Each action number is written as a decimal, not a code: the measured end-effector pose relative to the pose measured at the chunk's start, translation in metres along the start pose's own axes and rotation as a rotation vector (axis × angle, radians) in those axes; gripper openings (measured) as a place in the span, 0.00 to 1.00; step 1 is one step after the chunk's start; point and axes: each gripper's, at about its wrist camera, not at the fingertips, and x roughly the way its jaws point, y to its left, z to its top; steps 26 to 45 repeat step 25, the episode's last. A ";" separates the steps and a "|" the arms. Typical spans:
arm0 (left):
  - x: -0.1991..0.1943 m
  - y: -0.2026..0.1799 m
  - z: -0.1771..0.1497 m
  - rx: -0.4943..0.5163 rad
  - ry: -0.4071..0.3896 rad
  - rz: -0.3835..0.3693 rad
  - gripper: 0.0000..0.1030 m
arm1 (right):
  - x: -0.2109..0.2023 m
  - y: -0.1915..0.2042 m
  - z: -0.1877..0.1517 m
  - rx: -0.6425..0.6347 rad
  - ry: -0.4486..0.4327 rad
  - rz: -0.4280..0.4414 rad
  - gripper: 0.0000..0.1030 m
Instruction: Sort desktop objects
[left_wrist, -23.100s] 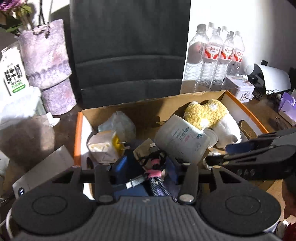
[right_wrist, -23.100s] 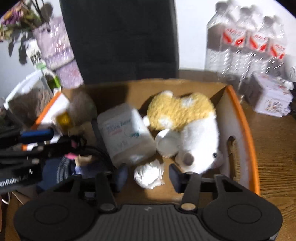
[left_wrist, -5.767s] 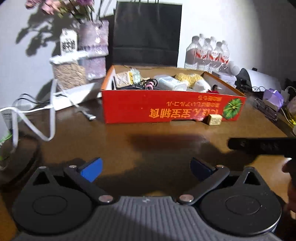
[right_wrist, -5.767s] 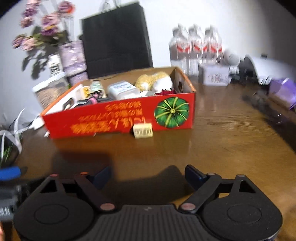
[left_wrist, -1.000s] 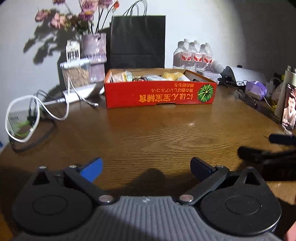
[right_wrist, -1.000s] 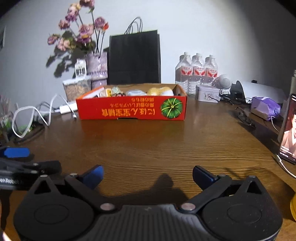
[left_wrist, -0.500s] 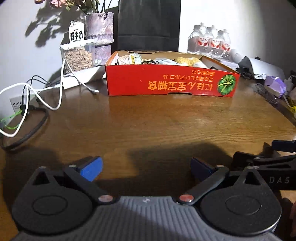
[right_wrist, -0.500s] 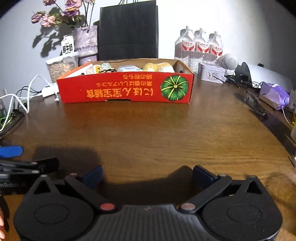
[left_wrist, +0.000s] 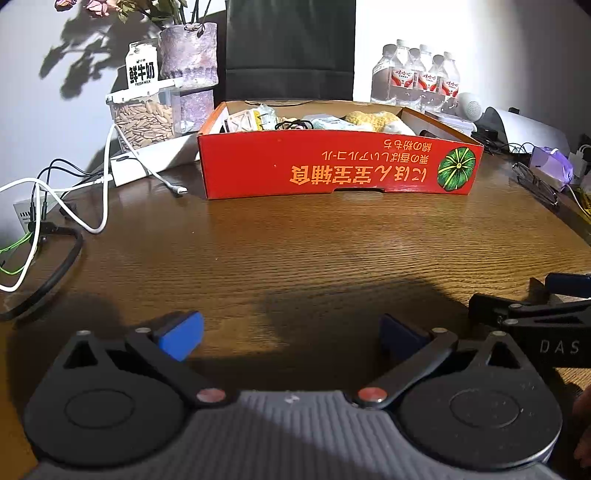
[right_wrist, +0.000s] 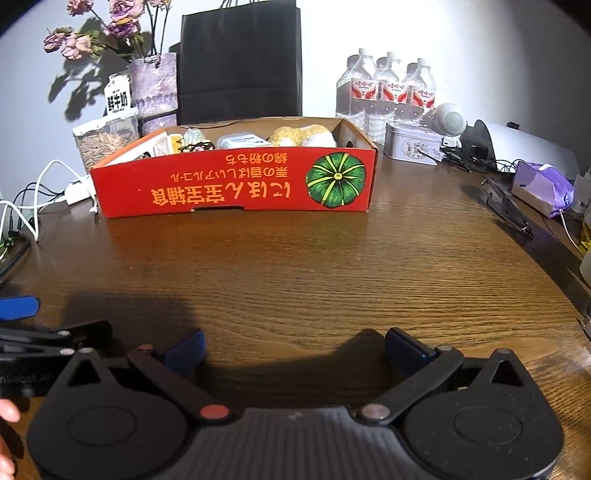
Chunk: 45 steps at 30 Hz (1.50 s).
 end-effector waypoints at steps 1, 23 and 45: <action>0.000 0.000 0.000 0.000 0.000 0.000 1.00 | 0.000 0.000 0.000 -0.001 0.000 -0.001 1.00; 0.000 0.000 0.000 0.002 0.001 0.001 1.00 | 0.002 0.003 0.001 0.001 -0.001 -0.003 1.00; 0.000 0.001 0.000 0.002 0.001 0.001 1.00 | 0.002 0.003 0.001 0.001 -0.001 -0.003 1.00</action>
